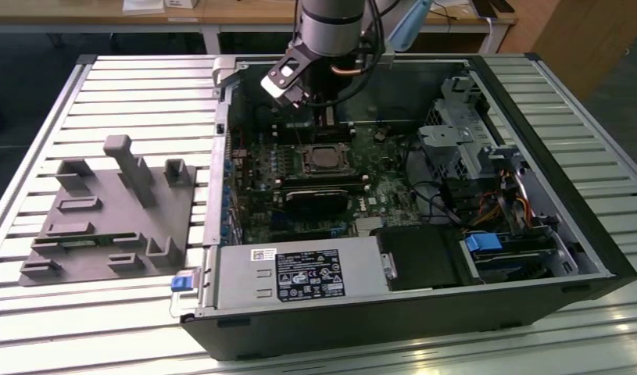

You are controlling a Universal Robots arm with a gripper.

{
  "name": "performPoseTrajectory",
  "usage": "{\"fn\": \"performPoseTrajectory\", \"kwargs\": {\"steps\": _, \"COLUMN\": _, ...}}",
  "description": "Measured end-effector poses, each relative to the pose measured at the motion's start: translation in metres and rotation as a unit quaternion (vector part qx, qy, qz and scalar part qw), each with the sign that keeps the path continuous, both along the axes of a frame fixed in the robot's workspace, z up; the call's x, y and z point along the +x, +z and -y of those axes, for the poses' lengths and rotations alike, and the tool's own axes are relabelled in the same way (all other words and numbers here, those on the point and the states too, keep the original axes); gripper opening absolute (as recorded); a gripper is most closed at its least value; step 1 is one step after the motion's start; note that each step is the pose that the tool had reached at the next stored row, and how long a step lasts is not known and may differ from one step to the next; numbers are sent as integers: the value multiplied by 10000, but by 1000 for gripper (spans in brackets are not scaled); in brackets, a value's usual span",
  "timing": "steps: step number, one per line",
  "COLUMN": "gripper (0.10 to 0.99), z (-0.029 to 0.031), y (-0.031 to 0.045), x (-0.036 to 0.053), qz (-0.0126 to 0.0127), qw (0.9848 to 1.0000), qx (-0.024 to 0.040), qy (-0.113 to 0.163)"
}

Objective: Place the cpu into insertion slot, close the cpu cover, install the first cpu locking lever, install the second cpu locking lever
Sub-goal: 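Install the first cpu locking lever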

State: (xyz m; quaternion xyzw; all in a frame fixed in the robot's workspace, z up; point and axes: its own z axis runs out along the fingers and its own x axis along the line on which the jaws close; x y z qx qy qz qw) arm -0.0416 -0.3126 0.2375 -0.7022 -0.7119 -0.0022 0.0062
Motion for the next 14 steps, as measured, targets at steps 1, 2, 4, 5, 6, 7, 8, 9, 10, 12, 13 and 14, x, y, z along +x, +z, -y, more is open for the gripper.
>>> {"fn": "performPoseTrajectory", "kwargs": {"steps": 1, "gripper": 106, "z": 0, "y": 3, "x": 0, "qz": 0, "qw": 10000, "qx": 0, "qy": 0}}
{"fn": "performPoseTrajectory", "kwargs": {"steps": 2, "gripper": 106, "z": 0, "y": 6, "x": 0, "qz": 0, "qw": 10000, "qx": 0, "qy": 0}}
{"fn": "performPoseTrajectory", "kwargs": {"steps": 4, "gripper": 106, "z": 0, "y": 11, "x": 0, "qz": 0, "qw": 10000, "qx": 1, "qy": 0}}
{"fn": "performPoseTrajectory", "kwargs": {"steps": 5, "gripper": 106, "z": 0, "y": 14, "x": 0, "qz": 0, "qw": 10000, "qx": 0, "qy": 0}}
{"fn": "performPoseTrajectory", "kwargs": {"steps": 6, "gripper": 106, "z": 0, "y": 17, "x": 0, "qz": 0, "qw": 10000, "qx": 0, "qy": 0}}
{"fn": "performPoseTrajectory", "kwargs": {"steps": 7, "gripper": 106, "z": 0, "y": 20, "x": 0, "qz": 0, "qw": 10000, "qx": 0, "qy": 0}}
{"fn": "performPoseTrajectory", "kwargs": {"steps": 8, "gripper": 106, "z": 0, "y": 23, "x": 0, "qz": 0, "qw": 10000, "qx": 0, "qy": 0}}
{"fn": "performPoseTrajectory", "kwargs": {"steps": 9, "gripper": 106, "z": 0, "y": 26, "x": 0, "qz": 0, "qw": 10000, "qx": 0, "qy": 0}}
{"fn": "performPoseTrajectory", "kwargs": {"steps": 10, "gripper": 106, "z": 0, "y": 29, "x": 0, "qz": 0, "qw": 10000, "qx": 0, "qy": 0}}
{"fn": "performPoseTrajectory", "kwargs": {"steps": 12, "gripper": 106, "z": 0, "y": 36, "x": 0, "qz": 0, "qw": 10000, "qx": 0, "qy": 0}}
{"fn": "performPoseTrajectory", "kwargs": {"steps": 13, "gripper": 106, "z": 0, "y": 40, "x": 0, "qz": 0, "qw": 10000, "qx": 0, "qy": 0}}
{"fn": "performPoseTrajectory", "kwargs": {"steps": 14, "gripper": 106, "z": 0, "y": 43, "x": 0, "qz": 0, "qw": 10000, "qx": 0, "qy": 0}}
